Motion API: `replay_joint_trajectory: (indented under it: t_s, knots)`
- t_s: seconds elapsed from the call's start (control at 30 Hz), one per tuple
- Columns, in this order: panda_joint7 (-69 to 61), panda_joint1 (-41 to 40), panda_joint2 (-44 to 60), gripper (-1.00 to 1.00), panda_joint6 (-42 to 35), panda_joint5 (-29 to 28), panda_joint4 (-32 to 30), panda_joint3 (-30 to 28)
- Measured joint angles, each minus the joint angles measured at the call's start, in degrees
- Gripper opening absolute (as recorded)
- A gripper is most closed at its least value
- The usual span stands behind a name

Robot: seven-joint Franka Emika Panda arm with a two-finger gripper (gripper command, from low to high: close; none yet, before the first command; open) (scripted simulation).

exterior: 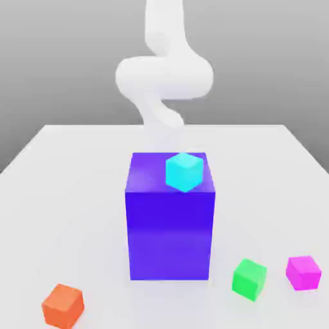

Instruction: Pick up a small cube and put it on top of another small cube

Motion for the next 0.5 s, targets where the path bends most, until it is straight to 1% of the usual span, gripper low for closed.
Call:
replay_joint_trajectory:
  t_s: [0.27,0.5]
  knots:
    - [-19.47,11.53,17.04,0.00,6.73,3.52,-2.76,-1.02]
    - [-35.46,18.77,31.59,0.00,12.53,5.59,-5.14,1.03]
